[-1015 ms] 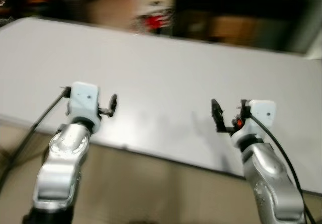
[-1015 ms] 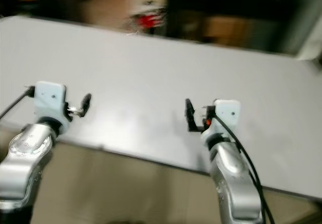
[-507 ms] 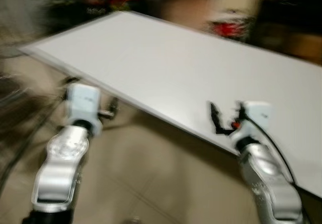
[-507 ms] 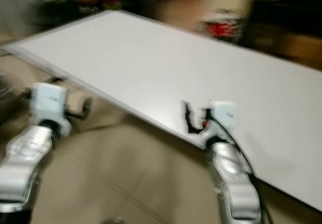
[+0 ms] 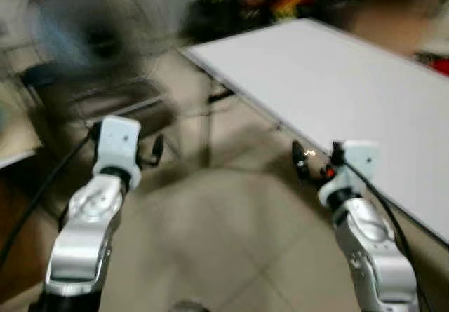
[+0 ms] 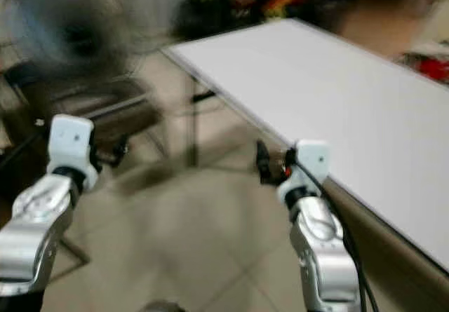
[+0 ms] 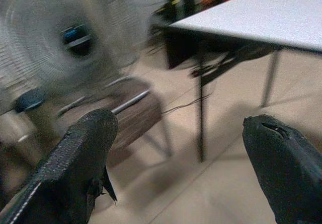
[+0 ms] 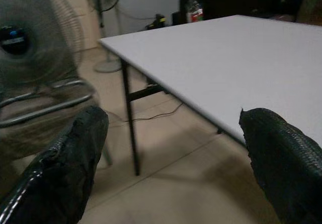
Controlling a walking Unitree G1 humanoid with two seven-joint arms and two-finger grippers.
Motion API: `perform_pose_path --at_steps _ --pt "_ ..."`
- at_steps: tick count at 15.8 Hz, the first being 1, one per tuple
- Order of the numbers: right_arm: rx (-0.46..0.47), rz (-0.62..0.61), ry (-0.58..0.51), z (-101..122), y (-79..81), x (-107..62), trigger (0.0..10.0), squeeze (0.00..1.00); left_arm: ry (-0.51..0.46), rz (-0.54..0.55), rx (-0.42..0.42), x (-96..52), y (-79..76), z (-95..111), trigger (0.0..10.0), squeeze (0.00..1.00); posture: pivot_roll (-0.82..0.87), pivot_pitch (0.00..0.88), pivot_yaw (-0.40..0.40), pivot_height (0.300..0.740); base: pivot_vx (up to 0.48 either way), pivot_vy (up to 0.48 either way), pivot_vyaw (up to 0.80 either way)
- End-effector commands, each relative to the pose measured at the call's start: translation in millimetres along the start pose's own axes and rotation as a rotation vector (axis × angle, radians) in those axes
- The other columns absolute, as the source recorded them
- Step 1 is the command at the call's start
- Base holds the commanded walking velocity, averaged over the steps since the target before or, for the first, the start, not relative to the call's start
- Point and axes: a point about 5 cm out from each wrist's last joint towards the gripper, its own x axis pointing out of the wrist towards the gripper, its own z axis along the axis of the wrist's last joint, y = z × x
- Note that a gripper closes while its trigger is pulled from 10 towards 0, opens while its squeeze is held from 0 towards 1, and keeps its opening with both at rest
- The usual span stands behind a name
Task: Setting the table
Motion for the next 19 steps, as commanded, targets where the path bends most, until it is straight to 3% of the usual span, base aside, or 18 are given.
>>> perform_pose_path --at_steps 1,10,12,13,16,19 --pt "0.016 -0.004 -0.027 4.8 1.9 0.4 10.0 0.00 -0.027 0.004 0.014 1.9 2.9 7.2 10.0 0.00 0.09 0.000 -0.033 0.740 0.000 0.352 0.80" --pt "0.043 -0.031 -0.053 5.4 1.5 0.0 10.0 0.00 -0.041 -0.026 0.018 11.6 1.5 12.1 10.0 0.00 0.06 0.000 0.019 0.740 0.000 0.353 0.80" --pt "0.004 -0.038 -0.059 6.7 -2.8 -2.1 10.0 0.00 -0.041 -0.033 -0.003 15.8 -2.4 10.2 10.0 0.00 0.03 0.000 0.030 0.740 0.000 0.360 0.80" --pt "-0.039 -0.034 -0.060 8.2 -6.9 -2.7 10.0 0.00 -0.045 -0.030 -0.053 18.5 -5.5 8.9 10.0 0.00 0.02 0.000 0.034 0.740 0.000 0.274 0.80" --pt "-0.090 0.009 -0.044 10.2 -20.7 -4.2 10.0 0.00 -0.048 -0.038 -0.030 17.4 -15.3 7.3 10.0 0.00 0.03 0.000 0.013 0.740 0.000 0.000 0.00" --pt "-0.039 -0.026 -0.060 11.6 -20.6 -2.0 10.0 0.00 -0.072 -0.053 -0.032 16.1 -17.2 11.3 10.0 0.00 0.05 0.000 -0.004 0.740 0.000 0.000 0.00"
